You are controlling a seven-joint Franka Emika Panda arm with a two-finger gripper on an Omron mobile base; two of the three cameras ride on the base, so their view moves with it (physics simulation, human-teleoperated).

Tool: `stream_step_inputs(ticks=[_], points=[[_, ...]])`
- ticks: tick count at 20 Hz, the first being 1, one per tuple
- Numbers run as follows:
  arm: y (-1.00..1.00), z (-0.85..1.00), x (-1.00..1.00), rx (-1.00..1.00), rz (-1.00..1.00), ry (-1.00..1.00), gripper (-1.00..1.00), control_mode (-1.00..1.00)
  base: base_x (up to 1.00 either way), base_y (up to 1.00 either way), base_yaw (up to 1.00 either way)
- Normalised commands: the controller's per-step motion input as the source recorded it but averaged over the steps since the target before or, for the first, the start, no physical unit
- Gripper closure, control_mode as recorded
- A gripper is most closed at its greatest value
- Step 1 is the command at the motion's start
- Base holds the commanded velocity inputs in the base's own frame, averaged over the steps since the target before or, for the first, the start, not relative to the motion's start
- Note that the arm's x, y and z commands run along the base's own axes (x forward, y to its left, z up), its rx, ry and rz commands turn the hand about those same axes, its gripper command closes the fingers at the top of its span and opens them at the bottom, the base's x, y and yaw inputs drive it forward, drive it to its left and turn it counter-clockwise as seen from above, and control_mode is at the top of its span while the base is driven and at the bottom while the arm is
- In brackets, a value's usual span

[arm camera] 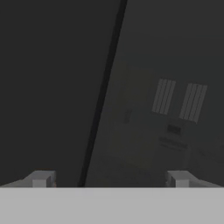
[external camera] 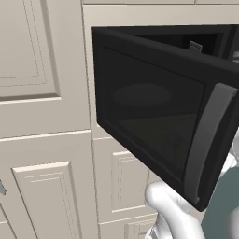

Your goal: Pick the corn from the counter and place it in the microwave. Then turn on the microwave.

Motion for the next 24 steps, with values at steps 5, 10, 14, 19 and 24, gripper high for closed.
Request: stream_step_inputs(ticks=[5, 10, 14, 19, 24], points=[[0.18, -0.07, -0.02, 0.04, 0.0, 0.0, -1.0, -1.0, 0.0, 0.0, 0.0], [0.21, -0.07, -0.01, 0.02, 0.0, 0.0, -1.0, -1.0, 0.0, 0.0, 0.0], [0.22, -0.08, -0.02, 0.02, 0.0, 0.0, -1.0, -1.0, 0.0, 0.0, 0.0], [0.23, -0.09, -0.06, 0.02, 0.0, 0.0, -1.0, -1.0, 0.0, 0.0, 0.0], [0.23, -0.09, -0.09, 0.02, 0.0, 0.0, -1.0, -1.0, 0.0, 0.0, 0.0]])
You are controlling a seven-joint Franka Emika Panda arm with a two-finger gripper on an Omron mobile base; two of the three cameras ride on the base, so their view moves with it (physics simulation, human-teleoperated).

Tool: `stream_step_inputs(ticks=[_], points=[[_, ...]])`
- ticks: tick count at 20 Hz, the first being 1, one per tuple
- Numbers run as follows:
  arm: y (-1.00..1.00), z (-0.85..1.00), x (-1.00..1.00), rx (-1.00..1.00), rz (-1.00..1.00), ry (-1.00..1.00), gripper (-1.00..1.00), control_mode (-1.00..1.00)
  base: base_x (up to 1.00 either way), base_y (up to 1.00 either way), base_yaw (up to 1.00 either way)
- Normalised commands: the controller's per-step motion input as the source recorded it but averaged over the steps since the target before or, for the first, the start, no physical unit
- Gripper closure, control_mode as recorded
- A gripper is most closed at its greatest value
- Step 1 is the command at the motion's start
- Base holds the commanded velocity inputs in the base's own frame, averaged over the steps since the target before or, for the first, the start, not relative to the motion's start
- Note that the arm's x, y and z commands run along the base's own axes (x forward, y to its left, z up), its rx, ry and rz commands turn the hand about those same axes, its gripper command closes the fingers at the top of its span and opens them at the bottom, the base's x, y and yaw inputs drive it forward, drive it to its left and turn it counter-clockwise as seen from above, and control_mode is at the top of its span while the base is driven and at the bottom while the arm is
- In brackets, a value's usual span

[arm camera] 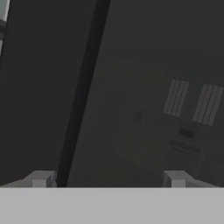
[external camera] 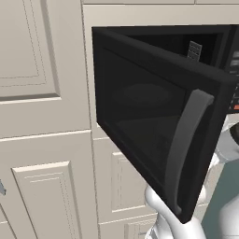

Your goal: Pick the corn from the counter and place it in the microwave. Then turn on the microwave.

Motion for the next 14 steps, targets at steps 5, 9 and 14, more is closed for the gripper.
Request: stream_step_inputs(ticks=[5, 9, 14], points=[[0.21, -0.09, -0.1, 0.01, 0.0, 0.0, -1.0, -1.0, 0.0, 0.0, 0.0], [0.2, -0.09, -0.1, 0.02, 0.0, 0.0, -1.0, -1.0, 0.0, 0.0, 0.0], [0.2, -0.09, -0.09, 0.02, 0.0, 0.0, -1.0, -1.0, 0.0, 0.0, 0.0]])
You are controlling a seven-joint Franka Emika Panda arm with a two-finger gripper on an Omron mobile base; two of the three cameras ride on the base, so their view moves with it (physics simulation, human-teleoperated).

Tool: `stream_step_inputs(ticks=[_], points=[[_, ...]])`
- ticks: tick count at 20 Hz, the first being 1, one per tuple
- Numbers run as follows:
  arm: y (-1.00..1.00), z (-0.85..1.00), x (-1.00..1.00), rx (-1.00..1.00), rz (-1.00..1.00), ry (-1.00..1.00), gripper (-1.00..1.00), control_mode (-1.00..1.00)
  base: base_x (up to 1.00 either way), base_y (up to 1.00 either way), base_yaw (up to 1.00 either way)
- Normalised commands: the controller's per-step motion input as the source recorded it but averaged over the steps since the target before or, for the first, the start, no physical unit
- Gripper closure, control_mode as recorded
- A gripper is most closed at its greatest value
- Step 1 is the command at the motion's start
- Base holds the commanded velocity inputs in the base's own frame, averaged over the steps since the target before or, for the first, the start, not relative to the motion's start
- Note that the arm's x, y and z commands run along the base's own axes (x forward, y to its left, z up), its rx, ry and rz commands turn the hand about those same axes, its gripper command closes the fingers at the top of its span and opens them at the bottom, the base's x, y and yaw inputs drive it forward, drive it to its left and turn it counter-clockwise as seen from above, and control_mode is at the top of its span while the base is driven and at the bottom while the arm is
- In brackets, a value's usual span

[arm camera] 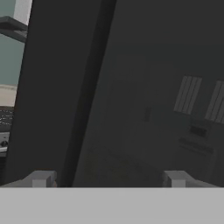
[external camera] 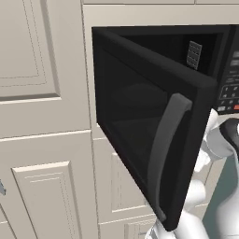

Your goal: Pick the corn from the counter and place it in the microwave. Then turn on the microwave.

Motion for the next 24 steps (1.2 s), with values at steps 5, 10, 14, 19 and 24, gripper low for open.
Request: stream_step_inputs(ticks=[5, 10, 14, 19, 24], points=[[0.17, -0.08, -0.1, 0.02, 0.0, 0.0, -1.0, -1.0, 0.0, 0.0, 0.0], [0.17, -0.08, -0.09, 0.02, 0.0, 0.0, -1.0, -1.0, 0.0, 0.0, 0.0], [0.18, -0.09, -0.09, 0.01, 0.0, 0.0, -1.0, -1.0, 0.0, 0.0, 0.0], [0.18, -0.09, -0.08, 0.01, 0.0, 0.0, -1.0, -1.0, 0.0, 0.0, 0.0], [0.19, -0.08, -0.04, 0.01, -0.02, 0.0, -1.0, -1.0, 0.0, 0.0, 0.0]])
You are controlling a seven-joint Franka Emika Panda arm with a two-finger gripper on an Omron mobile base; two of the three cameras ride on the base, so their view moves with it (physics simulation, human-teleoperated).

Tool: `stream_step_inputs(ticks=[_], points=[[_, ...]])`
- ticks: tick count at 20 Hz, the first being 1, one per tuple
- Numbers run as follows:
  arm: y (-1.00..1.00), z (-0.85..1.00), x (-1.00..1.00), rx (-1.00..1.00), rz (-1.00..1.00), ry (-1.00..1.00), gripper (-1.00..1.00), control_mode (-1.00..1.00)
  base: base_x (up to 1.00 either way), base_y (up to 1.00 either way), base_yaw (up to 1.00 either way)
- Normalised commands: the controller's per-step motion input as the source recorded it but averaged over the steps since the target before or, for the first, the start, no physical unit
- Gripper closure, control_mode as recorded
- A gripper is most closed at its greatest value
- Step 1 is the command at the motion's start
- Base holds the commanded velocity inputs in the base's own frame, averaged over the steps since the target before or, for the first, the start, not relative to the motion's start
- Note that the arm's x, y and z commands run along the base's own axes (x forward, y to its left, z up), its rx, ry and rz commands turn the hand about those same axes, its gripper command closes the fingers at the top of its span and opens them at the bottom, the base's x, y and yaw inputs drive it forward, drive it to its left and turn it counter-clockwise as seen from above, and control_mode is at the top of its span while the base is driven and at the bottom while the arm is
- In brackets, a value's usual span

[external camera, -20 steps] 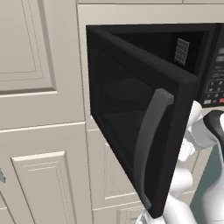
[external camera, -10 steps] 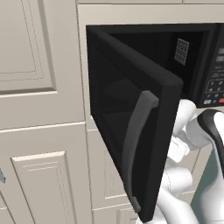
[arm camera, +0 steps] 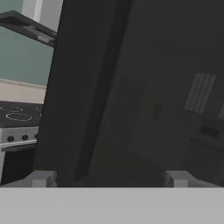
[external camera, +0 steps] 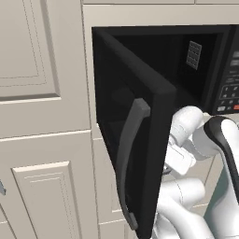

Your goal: Pick the corn from the counter and place it in the microwave. Then turn on the microwave.

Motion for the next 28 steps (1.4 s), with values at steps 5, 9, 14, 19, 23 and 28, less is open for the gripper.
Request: stream_step_inputs(ticks=[5, 9, 14, 19, 23, 28], points=[[0.19, -0.09, 0.0, 0.01, -0.03, 0.0, -1.0, -1.0, 0.0, 0.0, 0.0], [0.18, -0.08, 0.0, 0.01, -0.04, 0.0, -1.0, -1.0, 0.0, 0.0, 0.0], [0.16, -0.08, 0.0, 0.02, -0.04, 0.0, -1.0, -1.0, 0.0, 0.0, 0.0], [0.15, -0.08, 0.0, 0.02, -0.05, 0.0, -1.0, -1.0, 0.0, 0.0, 0.0], [0.12, -0.07, 0.0, 0.02, -0.05, 0.0, -1.0, -1.0, 0.0, 0.0, 0.0], [0.01, -0.01, 0.0, 0.02, -0.05, 0.0, -1.0, -1.0, 0.0, 0.0, 0.0]])
